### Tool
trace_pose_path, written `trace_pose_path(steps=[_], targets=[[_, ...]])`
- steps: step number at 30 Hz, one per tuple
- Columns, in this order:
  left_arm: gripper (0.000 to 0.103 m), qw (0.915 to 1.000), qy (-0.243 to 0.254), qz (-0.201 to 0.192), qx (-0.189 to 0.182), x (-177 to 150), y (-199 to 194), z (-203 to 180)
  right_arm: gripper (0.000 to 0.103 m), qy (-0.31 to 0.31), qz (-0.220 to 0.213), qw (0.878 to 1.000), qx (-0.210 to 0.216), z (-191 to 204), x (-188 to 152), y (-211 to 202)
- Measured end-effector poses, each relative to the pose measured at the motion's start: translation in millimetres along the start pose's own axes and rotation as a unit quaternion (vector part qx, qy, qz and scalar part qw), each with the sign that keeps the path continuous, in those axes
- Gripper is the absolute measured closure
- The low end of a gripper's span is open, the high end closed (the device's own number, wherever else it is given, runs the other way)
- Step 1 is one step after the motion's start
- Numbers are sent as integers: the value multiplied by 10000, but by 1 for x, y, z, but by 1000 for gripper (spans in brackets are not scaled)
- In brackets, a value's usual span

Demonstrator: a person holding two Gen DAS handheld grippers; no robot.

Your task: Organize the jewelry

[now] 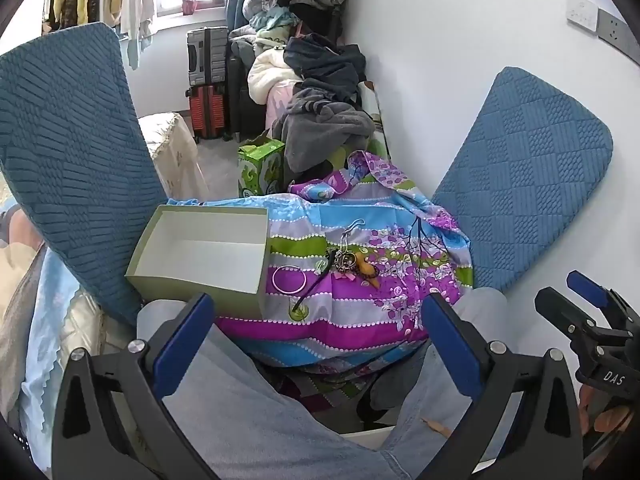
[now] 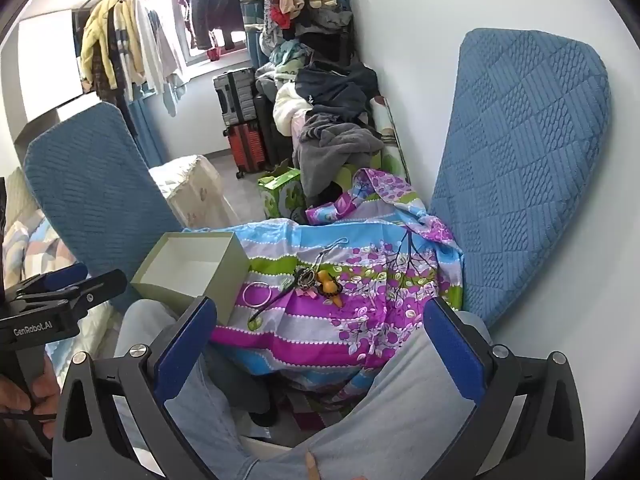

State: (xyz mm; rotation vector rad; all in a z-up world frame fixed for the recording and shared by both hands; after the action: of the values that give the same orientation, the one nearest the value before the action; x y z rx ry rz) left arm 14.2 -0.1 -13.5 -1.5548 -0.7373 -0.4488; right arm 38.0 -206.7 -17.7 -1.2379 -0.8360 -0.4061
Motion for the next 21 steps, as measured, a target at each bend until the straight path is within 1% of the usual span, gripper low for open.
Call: trace_pose_path(steps=[4, 6, 9, 15, 16, 21], targets=[[0, 10000, -30, -54, 9, 0, -4, 0, 0, -31, 81, 10000, 7, 0, -4, 9], [0, 10000, -43, -57, 1, -2, -2, 2, 0, -59, 145, 9999, 20, -1, 1, 9], [0, 9999, -98, 59, 26, 3, -1, 2, 0, -83, 151, 9998, 49, 0, 2, 10], [0, 9999, -74, 57, 68, 3, 0, 0, 0, -191, 155, 9997, 59, 2, 2, 10], [0, 9999, -100, 51, 53, 3, 0, 7, 0, -198, 157, 9997, 56, 2, 2, 11], [0, 9998, -215, 54, 25, 0, -1, 17, 0, -195, 155, 9997, 37, 3, 2, 11]])
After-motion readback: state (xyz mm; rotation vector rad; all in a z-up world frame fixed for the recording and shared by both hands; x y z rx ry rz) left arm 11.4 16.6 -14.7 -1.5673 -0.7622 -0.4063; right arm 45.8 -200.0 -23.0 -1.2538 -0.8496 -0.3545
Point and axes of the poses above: each gripper's, at about its wrist camera, not at the fingertips, and y roughly the way its jaws point, z to its left, x to its top, the point moved 2 cm from there along y, roughly the way its jaws point, and after that the axes turned 3 degrees about z, right-handed, at the moved point
